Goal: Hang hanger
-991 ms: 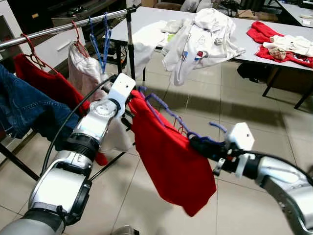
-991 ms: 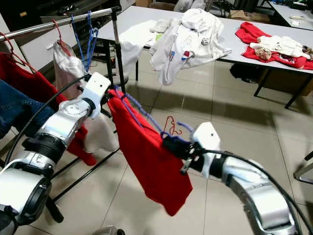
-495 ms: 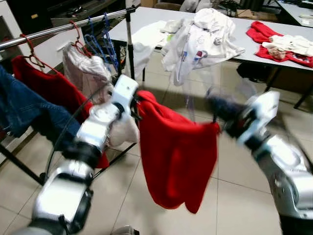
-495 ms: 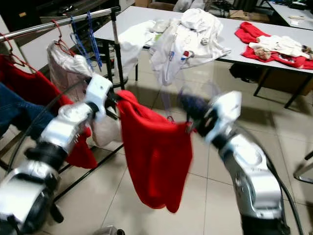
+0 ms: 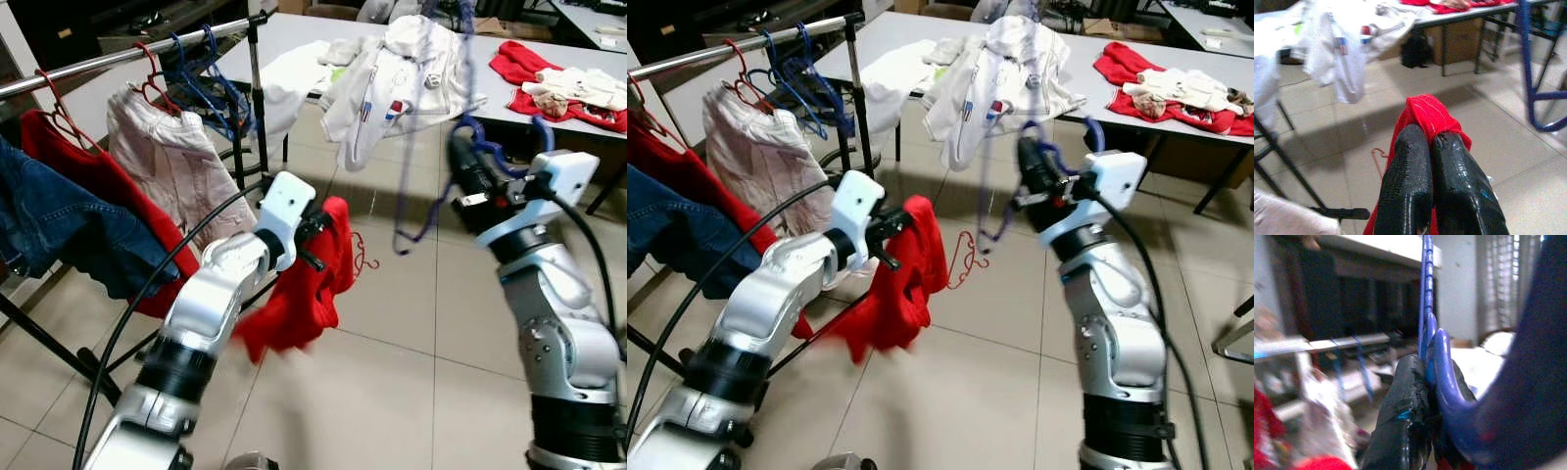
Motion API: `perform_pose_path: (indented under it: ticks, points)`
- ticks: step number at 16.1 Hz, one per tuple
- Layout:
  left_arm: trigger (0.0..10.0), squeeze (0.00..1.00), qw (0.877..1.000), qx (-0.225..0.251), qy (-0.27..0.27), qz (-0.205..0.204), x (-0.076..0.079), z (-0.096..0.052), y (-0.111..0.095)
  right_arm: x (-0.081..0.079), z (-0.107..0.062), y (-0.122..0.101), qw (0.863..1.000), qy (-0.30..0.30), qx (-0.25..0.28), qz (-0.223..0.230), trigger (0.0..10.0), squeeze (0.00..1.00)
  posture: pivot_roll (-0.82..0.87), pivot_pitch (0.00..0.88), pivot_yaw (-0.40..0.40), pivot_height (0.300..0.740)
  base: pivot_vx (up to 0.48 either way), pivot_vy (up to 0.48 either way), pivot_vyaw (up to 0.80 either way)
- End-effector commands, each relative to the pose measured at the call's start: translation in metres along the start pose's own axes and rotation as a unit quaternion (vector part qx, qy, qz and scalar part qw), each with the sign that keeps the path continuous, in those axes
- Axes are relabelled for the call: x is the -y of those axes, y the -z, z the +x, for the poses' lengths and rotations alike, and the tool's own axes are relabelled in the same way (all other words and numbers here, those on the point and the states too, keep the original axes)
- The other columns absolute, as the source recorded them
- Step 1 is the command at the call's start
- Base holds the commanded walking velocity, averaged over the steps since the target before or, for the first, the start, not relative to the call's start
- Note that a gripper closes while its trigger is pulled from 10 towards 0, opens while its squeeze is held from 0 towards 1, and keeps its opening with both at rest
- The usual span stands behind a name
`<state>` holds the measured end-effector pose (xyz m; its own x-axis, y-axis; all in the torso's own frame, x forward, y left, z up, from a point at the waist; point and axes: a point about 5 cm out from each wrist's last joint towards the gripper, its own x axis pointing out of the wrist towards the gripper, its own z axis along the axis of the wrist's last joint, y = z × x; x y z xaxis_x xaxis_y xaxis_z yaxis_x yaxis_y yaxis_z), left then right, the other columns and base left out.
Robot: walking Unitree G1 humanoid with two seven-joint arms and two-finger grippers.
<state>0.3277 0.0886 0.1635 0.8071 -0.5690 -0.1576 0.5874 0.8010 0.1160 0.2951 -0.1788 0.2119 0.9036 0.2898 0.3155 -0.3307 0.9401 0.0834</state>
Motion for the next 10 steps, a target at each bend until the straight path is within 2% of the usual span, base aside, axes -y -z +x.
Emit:
perform_pose_path:
  ticks: [1,2,3,4,5,6,7,9,10]
  points:
    - [0.0,0.00,0.998,0.039,-0.042,0.000,-0.008,-0.009,-0.011,0.010,-0.008,0.010,0.997,0.037,-0.050,-0.035,0.2,0.00,0.03,0.000,0.020,0.740,0.000,0.000,0.00]
    - [0.0,0.00,0.998,0.043,-0.054,-0.009,-0.009,-0.013,-0.010,0.014,-0.013,0.014,0.995,0.056,-0.070,-0.044,10.0,0.00,0.03,0.000,0.021,0.740,0.000,0.000,0.00]
    - [0.0,0.00,0.995,0.046,-0.081,-0.030,-0.011,-0.022,-0.004,0.022,-0.026,0.020,0.988,0.090,-0.108,-0.062,10.0,0.00,0.02,0.000,0.024,0.740,0.000,0.000,0.00]
    - [10.0,0.00,0.993,0.051,-0.098,-0.039,-0.011,-0.028,0.001,0.025,-0.037,0.025,0.983,0.110,-0.132,-0.060,10.0,0.00,0.02,0.000,0.024,0.740,0.000,0.000,0.00]
    - [10.0,0.00,0.990,0.039,-0.124,-0.053,-0.011,-0.035,0.010,0.027,-0.053,0.032,0.976,0.133,-0.162,-0.061,10.0,0.00,0.02,0.000,0.023,0.740,0.000,0.000,0.00]
    - [10.0,0.00,0.989,0.049,-0.130,-0.052,-0.009,-0.040,0.012,0.023,-0.066,0.039,0.969,0.137,-0.190,-0.074,10.0,0.00,0.01,0.000,0.025,0.740,0.000,0.000,0.00]
    - [10.0,0.00,0.987,0.060,-0.145,-0.046,-0.007,-0.045,0.015,0.017,-0.080,0.049,0.963,0.158,-0.209,-0.058,10.0,0.00,0.00,0.000,0.028,0.740,0.000,0.000,0.00]
    - [10.0,0.00,0.985,0.078,-0.145,-0.049,-0.001,-0.050,0.020,0.007,-0.096,0.058,0.956,0.183,-0.222,-0.048,10.0,0.00,-0.01,0.000,0.033,0.740,0.000,0.000,-0.72]
    - [10.0,0.00,0.985,0.090,-0.137,-0.051,0.004,-0.051,0.018,0.007,-0.101,0.061,0.952,0.207,-0.222,-0.034,10.0,0.00,-0.01,0.000,0.035,0.740,0.000,0.000,-0.79]
